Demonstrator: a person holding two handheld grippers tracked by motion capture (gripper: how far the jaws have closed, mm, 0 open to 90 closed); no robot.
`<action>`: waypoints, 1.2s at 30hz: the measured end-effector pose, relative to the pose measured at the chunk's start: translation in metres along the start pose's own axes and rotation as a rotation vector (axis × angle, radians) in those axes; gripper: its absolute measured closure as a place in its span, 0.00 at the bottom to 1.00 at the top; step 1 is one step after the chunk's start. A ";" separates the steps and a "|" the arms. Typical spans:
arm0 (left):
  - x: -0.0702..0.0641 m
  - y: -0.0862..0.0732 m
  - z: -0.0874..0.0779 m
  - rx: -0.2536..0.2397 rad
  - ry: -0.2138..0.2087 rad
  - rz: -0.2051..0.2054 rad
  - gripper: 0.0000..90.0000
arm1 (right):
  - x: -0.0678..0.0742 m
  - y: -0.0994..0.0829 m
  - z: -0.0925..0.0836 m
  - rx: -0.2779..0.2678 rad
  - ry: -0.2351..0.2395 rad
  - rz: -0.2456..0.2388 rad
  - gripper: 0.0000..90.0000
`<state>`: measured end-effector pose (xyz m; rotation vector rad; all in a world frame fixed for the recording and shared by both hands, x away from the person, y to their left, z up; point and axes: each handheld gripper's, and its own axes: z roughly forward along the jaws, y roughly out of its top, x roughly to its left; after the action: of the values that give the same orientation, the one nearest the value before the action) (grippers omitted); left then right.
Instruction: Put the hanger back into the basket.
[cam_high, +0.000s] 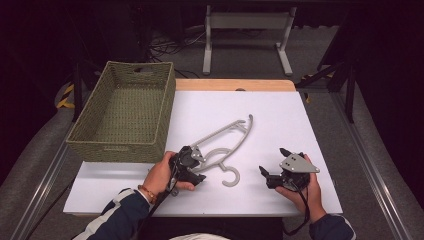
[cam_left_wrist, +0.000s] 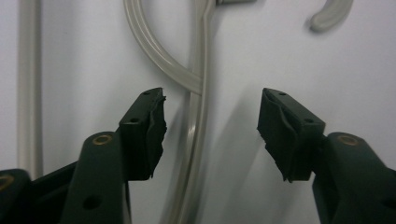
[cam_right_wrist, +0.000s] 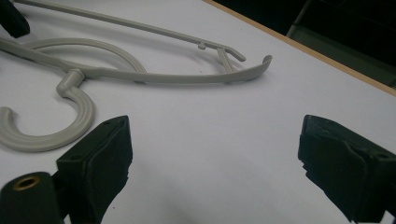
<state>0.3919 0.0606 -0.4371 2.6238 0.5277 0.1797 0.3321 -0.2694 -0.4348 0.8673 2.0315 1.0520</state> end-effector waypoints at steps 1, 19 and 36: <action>0.002 0.001 0.000 0.002 -0.020 -0.002 0.51 | 0.000 0.000 0.000 0.002 0.003 0.004 0.12; 0.005 0.015 0.003 0.065 -0.002 0.067 0.88 | -0.001 0.000 0.002 0.015 0.009 0.004 0.12; -0.004 0.011 0.004 -0.029 0.061 0.162 0.91 | -0.005 0.001 -0.002 -0.007 -0.008 0.014 0.12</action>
<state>0.3924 0.0485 -0.4358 2.6395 0.3303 0.3173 0.3333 -0.2739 -0.4313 0.8820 2.0167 1.0612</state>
